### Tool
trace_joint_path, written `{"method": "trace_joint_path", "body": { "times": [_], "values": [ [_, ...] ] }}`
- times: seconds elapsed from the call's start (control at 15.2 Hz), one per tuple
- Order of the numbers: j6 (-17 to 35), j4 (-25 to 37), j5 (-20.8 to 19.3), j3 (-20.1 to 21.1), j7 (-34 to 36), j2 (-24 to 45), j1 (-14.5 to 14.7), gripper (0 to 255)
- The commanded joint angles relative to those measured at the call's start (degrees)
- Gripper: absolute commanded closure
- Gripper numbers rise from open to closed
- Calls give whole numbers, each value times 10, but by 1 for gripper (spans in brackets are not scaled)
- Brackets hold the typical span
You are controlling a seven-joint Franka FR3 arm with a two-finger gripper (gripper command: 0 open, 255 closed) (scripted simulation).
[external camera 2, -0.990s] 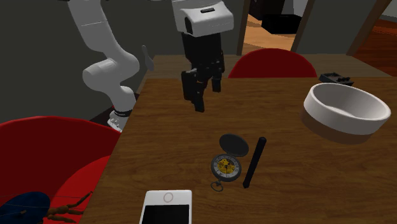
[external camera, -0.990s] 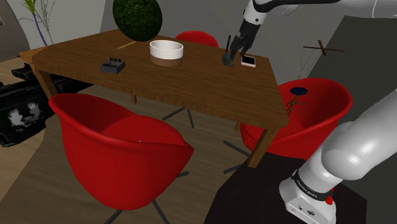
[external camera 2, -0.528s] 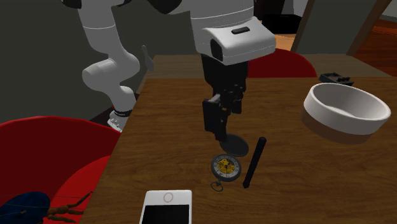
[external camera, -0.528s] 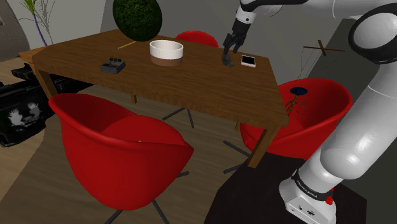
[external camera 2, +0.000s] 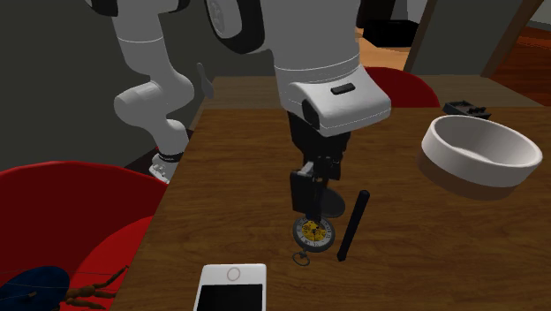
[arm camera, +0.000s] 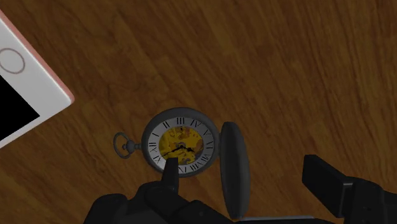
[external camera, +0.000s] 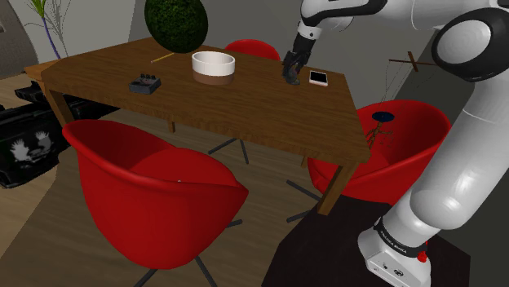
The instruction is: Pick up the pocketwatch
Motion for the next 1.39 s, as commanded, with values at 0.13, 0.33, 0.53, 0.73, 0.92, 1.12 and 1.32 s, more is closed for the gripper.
{"method": "trace_joint_path", "body": {
  "times": [0.13, 0.33, 0.53, 0.73, 0.92, 1.12, 1.32],
  "values": [
    [13, -13, 0, 0, -2, -1, 0, 255],
    [12, -12, 1, 0, -2, 0, 0, 255],
    [12, -12, 1, 0, -2, 0, 0, 255],
    [13, -13, 1, 0, -2, 0, 0, 255],
    [-10, 9, 0, -1, 0, -1, -1, 255],
    [-33, 33, -1, -1, 2, -1, -1, 255],
    [-57, 58, -1, -1, 4, 1, -2, 255]
  ]
}}
